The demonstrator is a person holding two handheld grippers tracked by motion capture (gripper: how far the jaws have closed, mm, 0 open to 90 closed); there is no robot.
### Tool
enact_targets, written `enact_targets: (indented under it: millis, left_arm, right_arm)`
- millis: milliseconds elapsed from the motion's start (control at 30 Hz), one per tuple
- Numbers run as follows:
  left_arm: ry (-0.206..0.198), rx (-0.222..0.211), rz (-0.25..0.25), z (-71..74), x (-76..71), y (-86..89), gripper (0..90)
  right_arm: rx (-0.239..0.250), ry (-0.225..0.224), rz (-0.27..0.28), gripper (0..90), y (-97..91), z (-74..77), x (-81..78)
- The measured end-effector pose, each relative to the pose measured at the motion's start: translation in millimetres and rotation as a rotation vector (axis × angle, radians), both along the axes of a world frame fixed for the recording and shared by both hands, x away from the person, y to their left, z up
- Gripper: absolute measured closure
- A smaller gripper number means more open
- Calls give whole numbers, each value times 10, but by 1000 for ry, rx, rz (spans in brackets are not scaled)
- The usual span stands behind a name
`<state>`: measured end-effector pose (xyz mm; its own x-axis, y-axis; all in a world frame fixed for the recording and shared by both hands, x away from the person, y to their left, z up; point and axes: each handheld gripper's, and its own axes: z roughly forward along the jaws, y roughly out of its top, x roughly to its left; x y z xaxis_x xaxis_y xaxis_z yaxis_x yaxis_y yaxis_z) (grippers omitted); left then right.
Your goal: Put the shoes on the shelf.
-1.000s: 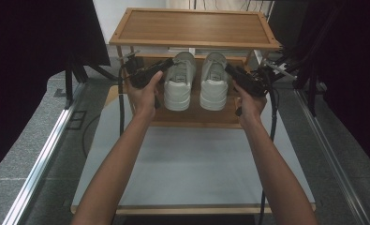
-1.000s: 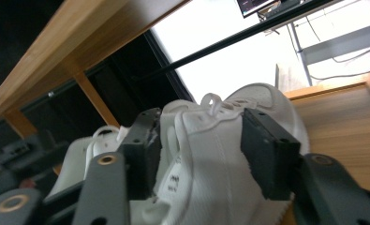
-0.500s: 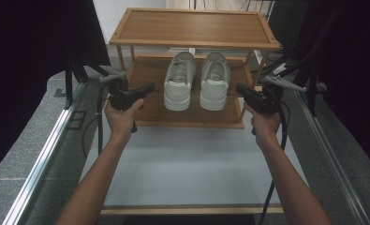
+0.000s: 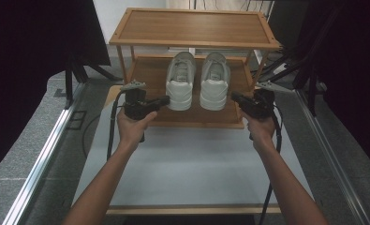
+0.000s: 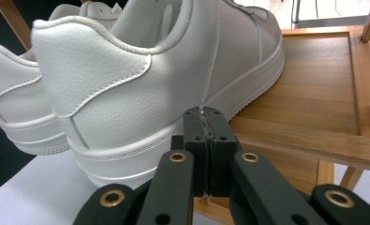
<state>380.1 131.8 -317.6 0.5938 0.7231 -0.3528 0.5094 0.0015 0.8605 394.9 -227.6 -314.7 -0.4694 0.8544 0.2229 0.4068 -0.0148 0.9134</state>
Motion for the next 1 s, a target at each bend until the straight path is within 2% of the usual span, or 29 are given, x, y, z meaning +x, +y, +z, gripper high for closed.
enact_targets:
  millis: [167,300,433,533,700,900,1000]
  left_arm:
    - [16,-25,-14,-9,43,-35,861]
    - [17,-44,-10,-20,76,-82,856]
    - [10,-33,-4,-11,79,-158,868]
    - [-17,5,6,16,69,-213,876]
    - [-8,0,18,60,104,-257,874]
    - [16,-15,29,53,148,-232,868]
    - [16,-11,30,55,147,-236,869]
  right_arm:
    - [54,16,11,864,24,-52,80]
    - [66,11,3,865,65,-66,112]
    - [68,12,0,866,59,-60,134]
    - [58,1,2,870,65,-56,121]
    - [53,-7,-6,880,90,-38,125]
    - [104,5,-14,890,85,-66,177]
    - [105,4,-16,892,96,-65,172]
